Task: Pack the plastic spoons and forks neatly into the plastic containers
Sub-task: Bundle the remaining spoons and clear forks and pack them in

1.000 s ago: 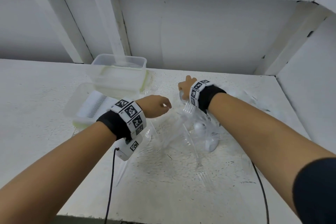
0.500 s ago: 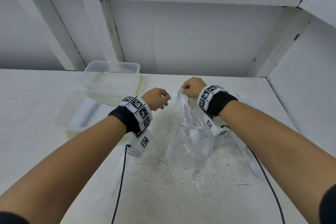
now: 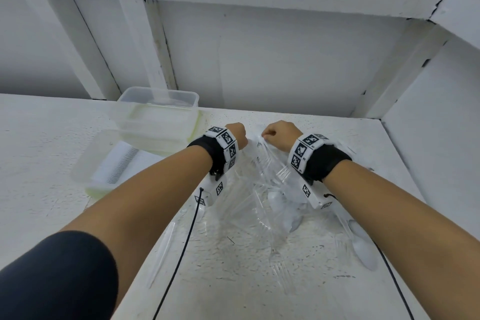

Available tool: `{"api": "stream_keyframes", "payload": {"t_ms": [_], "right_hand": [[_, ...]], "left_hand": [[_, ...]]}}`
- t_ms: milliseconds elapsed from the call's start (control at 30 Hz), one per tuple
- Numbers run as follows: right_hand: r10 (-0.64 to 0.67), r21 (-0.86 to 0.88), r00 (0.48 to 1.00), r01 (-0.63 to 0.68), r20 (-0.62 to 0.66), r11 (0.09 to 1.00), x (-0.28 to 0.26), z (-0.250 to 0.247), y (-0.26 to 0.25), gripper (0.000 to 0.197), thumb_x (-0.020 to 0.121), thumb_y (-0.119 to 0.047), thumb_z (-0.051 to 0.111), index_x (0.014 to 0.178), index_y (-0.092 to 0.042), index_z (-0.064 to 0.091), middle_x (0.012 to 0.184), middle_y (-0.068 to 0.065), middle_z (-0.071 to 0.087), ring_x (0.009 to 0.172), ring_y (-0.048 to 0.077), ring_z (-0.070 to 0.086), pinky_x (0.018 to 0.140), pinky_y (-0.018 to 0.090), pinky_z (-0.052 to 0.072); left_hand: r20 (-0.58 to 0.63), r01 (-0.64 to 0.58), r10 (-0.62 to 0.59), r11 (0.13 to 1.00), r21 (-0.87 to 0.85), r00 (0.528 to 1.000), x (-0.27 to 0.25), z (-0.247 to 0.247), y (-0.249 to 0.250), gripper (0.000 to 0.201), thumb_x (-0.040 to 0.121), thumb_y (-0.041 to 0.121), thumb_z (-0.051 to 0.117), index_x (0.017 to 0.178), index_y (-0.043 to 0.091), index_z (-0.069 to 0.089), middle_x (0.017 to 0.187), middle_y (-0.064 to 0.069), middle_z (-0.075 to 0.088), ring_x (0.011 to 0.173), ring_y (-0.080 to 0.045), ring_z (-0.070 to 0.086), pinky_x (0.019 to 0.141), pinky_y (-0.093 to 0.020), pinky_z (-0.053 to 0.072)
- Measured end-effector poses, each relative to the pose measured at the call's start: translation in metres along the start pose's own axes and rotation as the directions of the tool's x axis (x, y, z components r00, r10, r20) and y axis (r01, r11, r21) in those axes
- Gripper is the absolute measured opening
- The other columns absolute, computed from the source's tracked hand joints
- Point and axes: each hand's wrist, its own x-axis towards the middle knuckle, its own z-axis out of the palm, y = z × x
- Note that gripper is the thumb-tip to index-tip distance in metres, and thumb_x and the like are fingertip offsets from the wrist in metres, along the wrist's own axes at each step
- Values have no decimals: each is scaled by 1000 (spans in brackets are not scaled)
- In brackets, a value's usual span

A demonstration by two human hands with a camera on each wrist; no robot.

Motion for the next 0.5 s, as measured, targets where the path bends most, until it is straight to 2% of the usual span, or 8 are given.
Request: {"api": "stream_keyframes", "payload": {"t_ms": [100, 133, 200, 233, 267, 333, 433, 500], "right_hand": [[-33, -126, 995, 44, 94, 991, 9, 10, -10, 30, 95, -13, 47, 121, -8, 61, 129, 6, 59, 118, 21, 53, 97, 28, 40], [-25, -172, 992, 47, 126, 984, 14, 15, -14, 28, 95, -13, 46, 117, -7, 62, 127, 7, 59, 115, 22, 54, 96, 30, 41], [-17, -288, 987, 62, 158, 956, 20, 25, -20, 19, 93, -15, 46, 91, -7, 63, 103, 8, 65, 96, 25, 57, 84, 33, 44], [-23, -346, 988, 76, 154, 935, 22, 29, -23, 18, 92, -19, 47, 84, -8, 59, 92, 7, 62, 88, 26, 57, 77, 33, 43], [-32, -386, 989, 86, 142, 919, 24, 32, -25, 17, 91, -22, 49, 87, -9, 59, 89, 6, 61, 86, 26, 57, 73, 33, 43], [-42, -406, 991, 91, 130, 909, 27, 36, -28, 18, 90, -23, 52, 98, -9, 60, 95, 7, 63, 88, 25, 60, 71, 31, 45], [-13, -344, 988, 66, 154, 936, 32, 36, -32, 13, 89, -16, 55, 88, -5, 63, 95, 11, 66, 83, 23, 59, 72, 29, 46], [5, -260, 992, 27, 125, 965, 34, 31, -32, 17, 90, -12, 52, 92, -4, 66, 98, 12, 66, 86, 24, 59, 71, 28, 43]], "left_hand": [[7, -3, 3, 999, 53, 1000, 5, 4, -6, 31, 95, 12, 42, 122, 6, 56, 131, -9, 55, 114, -25, 54, 85, -26, 39], [15, -11, 10, 998, 67, 1000, 6, 4, -8, 28, 95, 11, 41, 117, 8, 58, 130, -9, 55, 107, -24, 54, 79, -24, 37], [34, -19, 16, 996, 89, 999, 8, 5, -12, 24, 95, 8, 39, 105, 10, 61, 130, -10, 55, 102, -23, 53, 74, -24, 39], [38, -23, 20, 995, 96, 999, 9, 6, -15, 27, 95, 7, 39, 109, 9, 62, 130, -11, 55, 107, -24, 54, 75, -25, 39], [40, -23, 19, 995, 97, 999, 8, 6, -18, 32, 95, 7, 38, 117, 6, 61, 130, -11, 56, 114, -26, 54, 78, -26, 38], [44, -16, 12, 995, 95, 999, 7, 6, -24, 35, 94, 7, 39, 123, 4, 58, 130, -11, 56, 118, -26, 53, 83, -28, 39], [34, -19, 16, 997, 75, 999, 5, 6, -30, 35, 95, 9, 38, 123, 4, 58, 129, -10, 57, 118, -26, 53, 95, -30, 41], [28, -22, 21, 998, 63, 999, 4, 6, -32, 35, 95, 10, 37, 122, 4, 59, 128, -11, 58, 117, -26, 53, 95, -30, 41]]}}
